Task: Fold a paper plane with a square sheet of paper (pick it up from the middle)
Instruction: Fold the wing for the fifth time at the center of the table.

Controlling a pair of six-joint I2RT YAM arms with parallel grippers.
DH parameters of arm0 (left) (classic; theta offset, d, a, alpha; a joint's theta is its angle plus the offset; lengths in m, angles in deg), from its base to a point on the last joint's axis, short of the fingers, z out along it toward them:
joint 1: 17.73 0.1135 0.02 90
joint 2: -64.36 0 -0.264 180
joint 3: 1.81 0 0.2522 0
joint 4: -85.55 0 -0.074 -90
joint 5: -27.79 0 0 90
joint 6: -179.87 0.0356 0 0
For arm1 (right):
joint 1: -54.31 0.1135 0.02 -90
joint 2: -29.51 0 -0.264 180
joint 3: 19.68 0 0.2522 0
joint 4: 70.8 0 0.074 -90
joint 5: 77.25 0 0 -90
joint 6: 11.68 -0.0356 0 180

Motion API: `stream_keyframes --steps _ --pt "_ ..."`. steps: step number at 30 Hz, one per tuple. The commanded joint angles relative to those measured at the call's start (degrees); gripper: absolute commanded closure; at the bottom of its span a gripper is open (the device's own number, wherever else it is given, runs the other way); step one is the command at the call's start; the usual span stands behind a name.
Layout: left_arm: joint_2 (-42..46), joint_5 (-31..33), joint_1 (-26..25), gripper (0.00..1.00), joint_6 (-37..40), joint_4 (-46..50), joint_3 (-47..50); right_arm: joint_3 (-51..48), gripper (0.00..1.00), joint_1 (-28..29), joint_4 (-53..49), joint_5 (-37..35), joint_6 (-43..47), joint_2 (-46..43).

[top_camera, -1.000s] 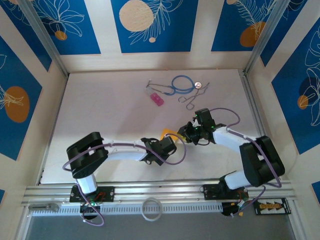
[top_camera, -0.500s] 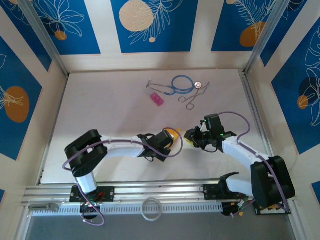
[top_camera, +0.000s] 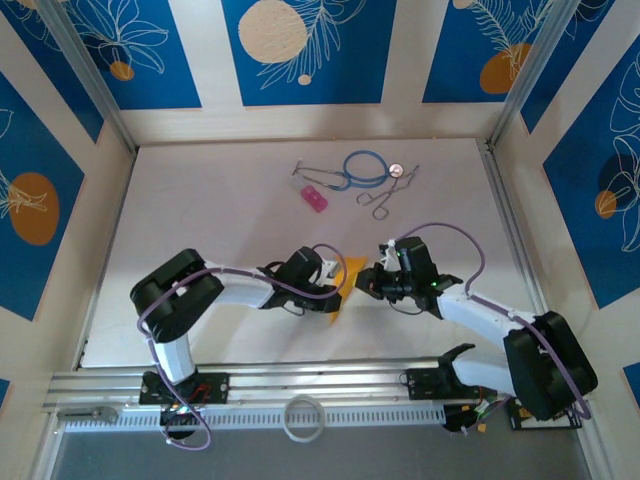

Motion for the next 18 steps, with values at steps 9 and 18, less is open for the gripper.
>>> stream_keyframes --steps 9,18 --pt "-1.91 -6.34 1.96 1.00 -4.87 -7.88 4.62 4.50 0.94 1.32 4.40 3.67 2.94 9.21" --pt "-2.45 -8.13 3.16 1.00 -6.05 -10.19 6.18 6.88 0.95 -0.59 6.53 5.16 1.81 17.00"
